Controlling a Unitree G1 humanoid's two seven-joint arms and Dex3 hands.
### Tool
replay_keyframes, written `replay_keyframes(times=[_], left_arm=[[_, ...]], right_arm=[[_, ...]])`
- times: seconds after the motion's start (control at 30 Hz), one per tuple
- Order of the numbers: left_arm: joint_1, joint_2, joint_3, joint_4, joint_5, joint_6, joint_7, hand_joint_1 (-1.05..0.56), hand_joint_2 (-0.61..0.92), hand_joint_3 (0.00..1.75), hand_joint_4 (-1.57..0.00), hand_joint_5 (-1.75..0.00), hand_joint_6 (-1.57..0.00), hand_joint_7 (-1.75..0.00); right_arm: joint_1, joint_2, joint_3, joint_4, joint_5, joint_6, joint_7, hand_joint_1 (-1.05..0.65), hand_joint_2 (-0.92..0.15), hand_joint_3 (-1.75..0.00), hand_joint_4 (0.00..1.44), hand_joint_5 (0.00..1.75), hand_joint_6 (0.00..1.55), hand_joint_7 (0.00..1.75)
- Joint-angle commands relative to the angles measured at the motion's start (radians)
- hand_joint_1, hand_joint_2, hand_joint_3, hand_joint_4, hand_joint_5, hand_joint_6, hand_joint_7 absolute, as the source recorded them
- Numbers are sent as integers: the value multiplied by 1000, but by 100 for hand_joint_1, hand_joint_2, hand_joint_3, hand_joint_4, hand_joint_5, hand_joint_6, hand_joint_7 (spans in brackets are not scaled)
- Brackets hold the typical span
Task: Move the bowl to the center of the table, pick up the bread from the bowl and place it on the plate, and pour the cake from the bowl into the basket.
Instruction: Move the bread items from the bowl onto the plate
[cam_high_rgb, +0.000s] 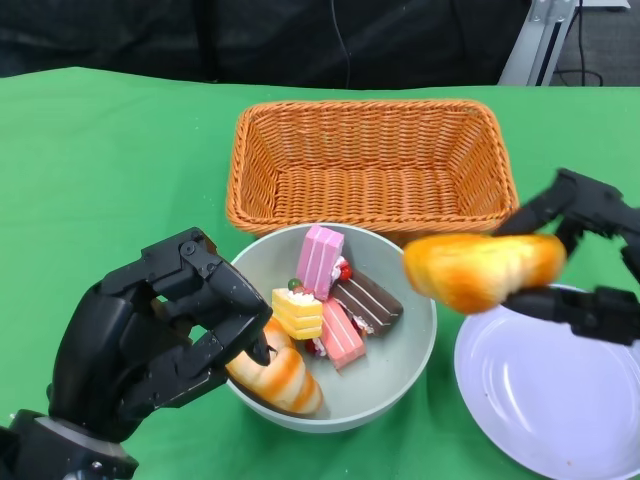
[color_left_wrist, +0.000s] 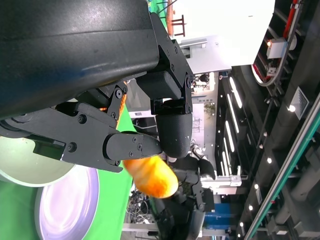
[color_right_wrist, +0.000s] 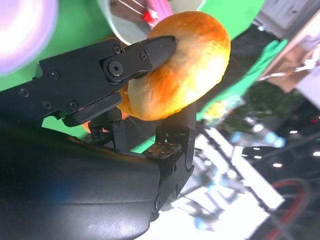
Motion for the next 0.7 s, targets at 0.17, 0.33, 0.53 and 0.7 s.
replay_keyframes(times=[0.17, 0.33, 0.53, 0.7], left_arm=[[-5, 13, 16, 16, -3, -20, -6, -21, 92, 34, -75, -161, -75, -123], [-9, 13, 19, 22, 4, -27, -2, -23, 92, 33, -75, -161, -74, -124], [-9, 16, 21, 29, 7, -35, -5, -23, 92, 31, -74, -162, -73, -125], [-8, 17, 20, 27, -7, -21, -9, -23, 92, 32, -74, -162, -73, -125]], right_arm=[[85, -28, -88, -47, 148, 158, 100, -7, -92, -13, 55, 172, 46, 145], [125, -36, -125, -47, 221, 278, 155, -2, -92, -17, 53, 170, 44, 146], [126, -47, -133, -58, 261, 472, 182, 0, -92, -20, 50, 174, 44, 147], [106, -81, -137, -78, 310, 719, 211, 1, -92, -32, 40, 175, 40, 147]])
